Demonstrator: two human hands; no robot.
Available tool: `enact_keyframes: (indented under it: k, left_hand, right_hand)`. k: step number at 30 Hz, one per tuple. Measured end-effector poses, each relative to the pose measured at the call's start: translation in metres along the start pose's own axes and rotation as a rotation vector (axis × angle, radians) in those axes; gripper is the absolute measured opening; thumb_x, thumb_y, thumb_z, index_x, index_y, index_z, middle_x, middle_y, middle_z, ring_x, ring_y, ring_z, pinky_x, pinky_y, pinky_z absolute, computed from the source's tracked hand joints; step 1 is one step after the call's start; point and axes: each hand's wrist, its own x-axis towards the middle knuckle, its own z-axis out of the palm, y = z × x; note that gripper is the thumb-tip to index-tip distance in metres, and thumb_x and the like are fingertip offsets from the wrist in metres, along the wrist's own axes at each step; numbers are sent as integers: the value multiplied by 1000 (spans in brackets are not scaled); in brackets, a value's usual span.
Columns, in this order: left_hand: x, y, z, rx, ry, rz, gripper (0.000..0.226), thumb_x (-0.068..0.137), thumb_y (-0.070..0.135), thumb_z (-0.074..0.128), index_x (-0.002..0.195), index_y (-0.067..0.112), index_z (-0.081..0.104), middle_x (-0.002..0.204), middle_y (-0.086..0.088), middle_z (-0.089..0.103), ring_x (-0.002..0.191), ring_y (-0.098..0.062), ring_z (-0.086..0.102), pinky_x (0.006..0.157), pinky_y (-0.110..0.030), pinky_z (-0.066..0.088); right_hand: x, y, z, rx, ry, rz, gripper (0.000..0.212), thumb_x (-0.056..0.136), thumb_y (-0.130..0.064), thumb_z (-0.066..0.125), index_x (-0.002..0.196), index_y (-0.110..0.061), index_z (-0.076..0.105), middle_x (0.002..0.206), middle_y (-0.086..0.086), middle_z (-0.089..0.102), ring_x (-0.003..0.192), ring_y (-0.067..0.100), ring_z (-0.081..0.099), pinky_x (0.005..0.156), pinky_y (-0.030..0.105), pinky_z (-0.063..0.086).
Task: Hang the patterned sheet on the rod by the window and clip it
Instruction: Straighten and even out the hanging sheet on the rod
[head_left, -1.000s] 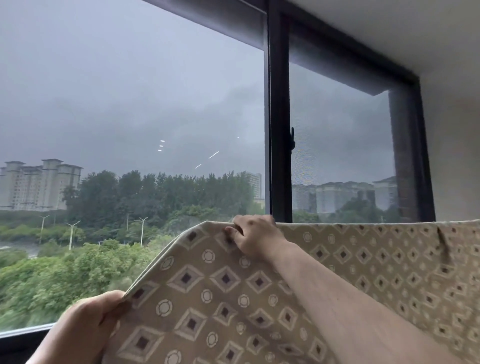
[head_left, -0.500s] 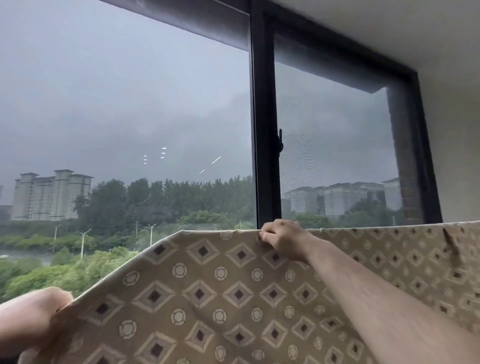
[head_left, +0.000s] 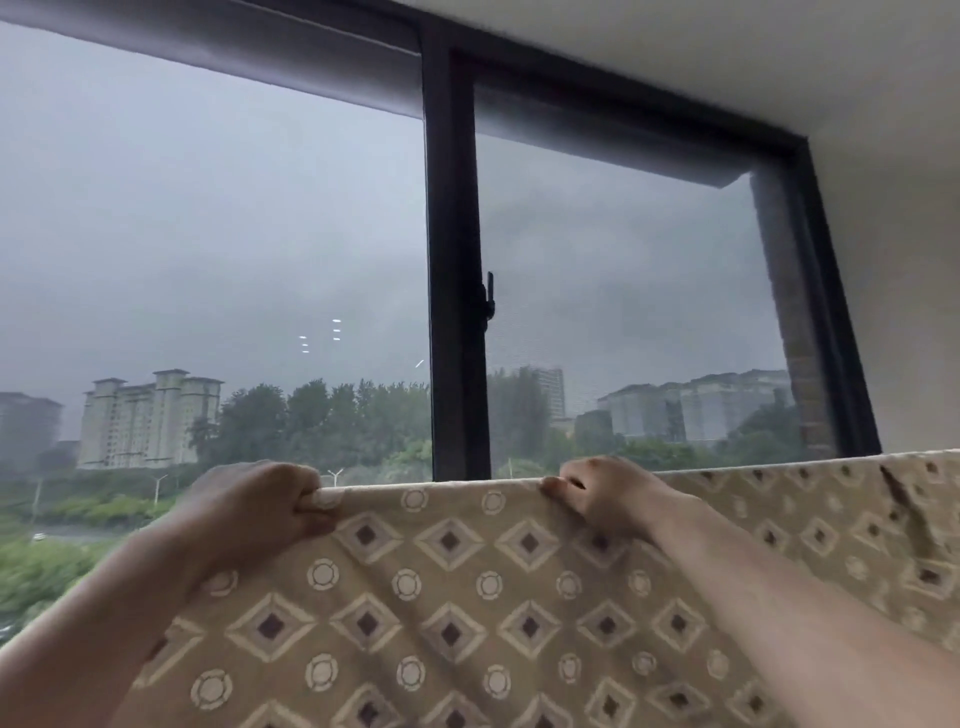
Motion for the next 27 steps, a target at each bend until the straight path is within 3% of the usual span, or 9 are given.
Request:
enact_keyframes:
  k: [2, 6, 9, 12, 15, 18, 21, 24, 27]
  left_hand:
    - [1, -3, 6, 15, 30, -38, 38, 74, 73, 55, 73, 35, 52, 68, 15, 60, 64, -4, 58, 65, -29, 54]
    - [6, 6, 5, 16, -14, -93, 43, 58, 82, 48, 70, 42, 55, 59, 13, 60, 57, -2, 58, 60, -28, 54]
    - [18, 38, -1, 19, -88, -132, 59, 48, 85, 47, 62, 30, 61, 55, 10, 63, 52, -3, 60, 57, -29, 56]
    - [37, 121, 1, -106, -160, -44, 50, 64, 78, 52, 69, 29, 63, 60, 13, 67, 56, 0, 62, 61, -28, 54]
    - [65, 214, 12, -172, -112, 91, 40, 79, 67, 52, 70, 28, 57, 67, 12, 64, 63, -2, 59, 62, -26, 50]
    - [97, 255, 27, -186, -87, 117, 41, 84, 56, 55, 60, 24, 50, 62, 9, 57, 58, -4, 52, 54, -25, 41]
    - [126, 272, 44, -267, -124, 161, 34, 82, 57, 55, 66, 27, 59, 63, 8, 62, 58, -5, 56, 63, -31, 49]
    - [145, 311, 54, -292, -117, 240, 34, 81, 59, 53, 74, 28, 62, 69, 10, 65, 65, -4, 61, 68, -33, 53]
    - [169, 370, 62, -252, -114, 307, 37, 83, 57, 52, 72, 22, 57, 68, 7, 61, 66, -7, 59, 65, -31, 47]
  right_hand:
    - [-6, 39, -4, -44, 23, 20, 61, 84, -79, 22, 75, -26, 50, 81, -10, 56, 84, 18, 57, 78, 38, 47]
    - [-24, 81, -13, -81, 52, 9, 54, 86, -76, 28, 73, -26, 44, 79, -11, 50, 81, 16, 50, 73, 35, 38]
    - [-31, 92, -13, -84, 71, -16, 44, 92, -67, 32, 71, -29, 39, 95, -1, 59, 93, 23, 52, 77, 34, 32]
    - [-27, 93, -8, -27, 58, -61, 34, 96, -54, 37, 83, -25, 46, 112, 7, 63, 106, 26, 54, 86, 37, 35]
    - [-20, 100, -9, 157, 45, -126, 14, 92, -29, 45, 88, -18, 52, 111, 11, 64, 106, 28, 56, 89, 35, 39]
    - [-12, 131, -14, 401, 108, -103, 27, 83, -12, 43, 93, -14, 68, 102, 7, 71, 99, 22, 61, 88, 31, 47]
    - [-3, 190, -16, 354, 116, -12, 25, 85, -13, 45, 79, -16, 69, 87, 5, 71, 91, 24, 63, 85, 33, 49]
    - [-2, 251, -16, 248, 86, 52, 42, 96, -34, 45, 56, -23, 53, 59, -9, 50, 68, 17, 52, 69, 35, 43]
    - [-6, 300, -15, 155, 93, 34, 48, 100, -44, 38, 56, -25, 45, 61, -11, 47, 72, 19, 51, 69, 32, 35]
